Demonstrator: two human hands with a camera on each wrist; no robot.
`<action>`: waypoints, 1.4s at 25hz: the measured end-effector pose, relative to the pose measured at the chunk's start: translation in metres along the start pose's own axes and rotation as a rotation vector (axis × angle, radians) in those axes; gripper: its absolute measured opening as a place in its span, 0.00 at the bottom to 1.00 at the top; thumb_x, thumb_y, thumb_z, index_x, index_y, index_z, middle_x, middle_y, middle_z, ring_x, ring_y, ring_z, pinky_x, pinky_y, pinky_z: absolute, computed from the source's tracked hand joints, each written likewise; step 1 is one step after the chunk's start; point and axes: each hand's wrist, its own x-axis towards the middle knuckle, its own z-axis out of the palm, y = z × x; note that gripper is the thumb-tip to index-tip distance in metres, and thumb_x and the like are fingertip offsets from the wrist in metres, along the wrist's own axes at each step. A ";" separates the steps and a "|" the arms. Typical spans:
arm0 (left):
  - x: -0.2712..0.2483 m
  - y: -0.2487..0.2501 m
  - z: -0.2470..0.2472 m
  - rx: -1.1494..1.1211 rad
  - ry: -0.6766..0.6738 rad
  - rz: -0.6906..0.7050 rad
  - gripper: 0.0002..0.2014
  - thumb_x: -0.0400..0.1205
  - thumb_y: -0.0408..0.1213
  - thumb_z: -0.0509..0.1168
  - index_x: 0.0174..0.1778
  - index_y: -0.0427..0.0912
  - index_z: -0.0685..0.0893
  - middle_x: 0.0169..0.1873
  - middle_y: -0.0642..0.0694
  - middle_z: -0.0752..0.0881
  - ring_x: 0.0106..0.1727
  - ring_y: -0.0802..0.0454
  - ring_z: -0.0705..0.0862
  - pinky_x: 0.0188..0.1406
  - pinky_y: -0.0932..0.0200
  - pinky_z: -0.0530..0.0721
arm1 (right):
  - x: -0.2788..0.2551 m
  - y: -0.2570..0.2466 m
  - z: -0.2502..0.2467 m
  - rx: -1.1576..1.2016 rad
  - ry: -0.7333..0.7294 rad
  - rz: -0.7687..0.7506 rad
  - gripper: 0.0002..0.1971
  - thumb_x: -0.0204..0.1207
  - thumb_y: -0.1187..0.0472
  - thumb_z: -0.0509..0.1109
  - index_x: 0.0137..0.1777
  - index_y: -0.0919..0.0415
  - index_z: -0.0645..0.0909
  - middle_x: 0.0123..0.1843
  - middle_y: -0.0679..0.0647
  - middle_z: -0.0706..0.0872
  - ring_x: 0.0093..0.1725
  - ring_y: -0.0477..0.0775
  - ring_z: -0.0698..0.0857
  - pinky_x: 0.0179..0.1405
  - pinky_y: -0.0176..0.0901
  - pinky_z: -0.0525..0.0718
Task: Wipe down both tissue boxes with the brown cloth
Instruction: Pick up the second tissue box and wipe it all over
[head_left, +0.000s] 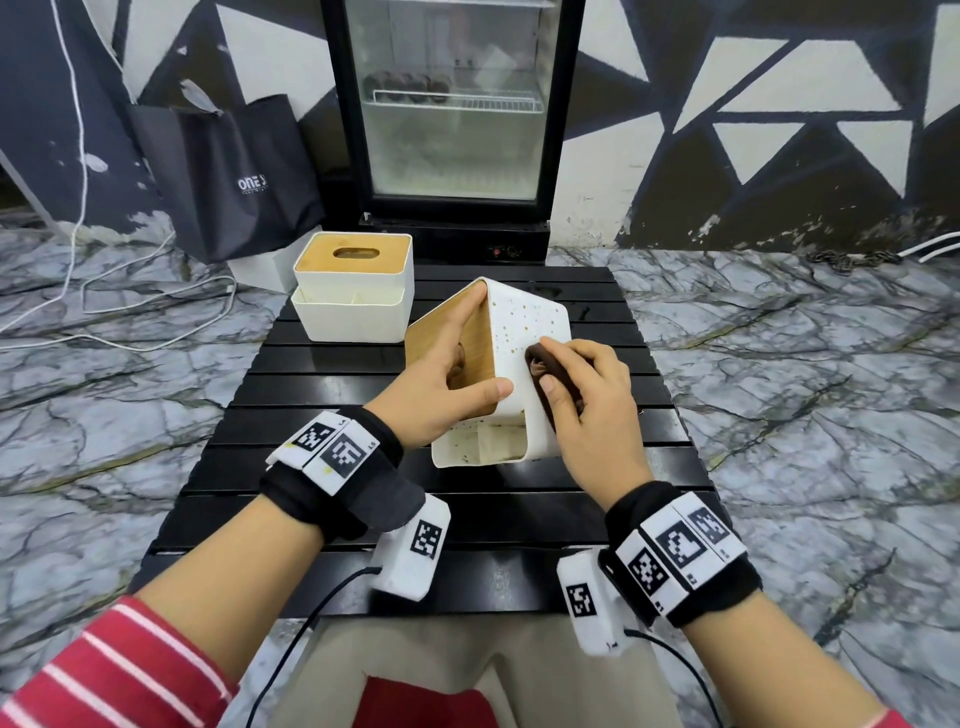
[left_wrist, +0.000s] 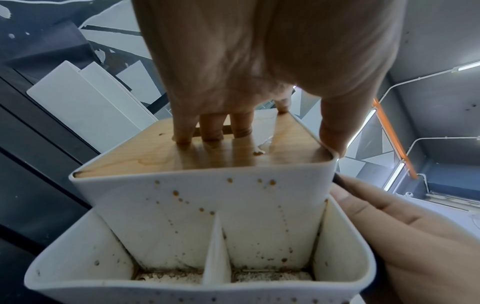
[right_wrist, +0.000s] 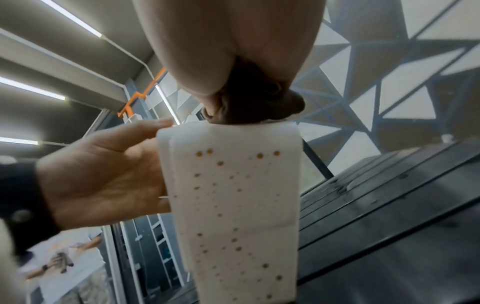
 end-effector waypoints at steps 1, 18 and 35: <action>0.000 -0.001 -0.001 -0.007 0.001 -0.007 0.41 0.72 0.41 0.68 0.68 0.80 0.51 0.72 0.47 0.71 0.62 0.52 0.80 0.46 0.69 0.82 | 0.002 0.002 -0.001 0.001 0.000 0.005 0.19 0.76 0.59 0.60 0.67 0.57 0.76 0.58 0.45 0.71 0.62 0.52 0.69 0.62 0.36 0.64; 0.003 0.001 0.003 0.115 -0.050 -0.023 0.44 0.73 0.46 0.69 0.77 0.72 0.47 0.69 0.42 0.74 0.63 0.45 0.81 0.60 0.55 0.84 | 0.005 -0.017 0.003 0.038 0.023 -0.151 0.18 0.75 0.64 0.64 0.66 0.56 0.78 0.57 0.43 0.73 0.59 0.49 0.71 0.63 0.21 0.62; 0.004 0.008 0.011 0.162 -0.093 -0.031 0.44 0.74 0.43 0.68 0.78 0.71 0.48 0.70 0.62 0.69 0.64 0.48 0.80 0.61 0.52 0.84 | 0.027 -0.013 -0.001 0.066 0.102 -0.047 0.19 0.76 0.61 0.61 0.68 0.56 0.76 0.57 0.49 0.74 0.61 0.57 0.74 0.62 0.37 0.68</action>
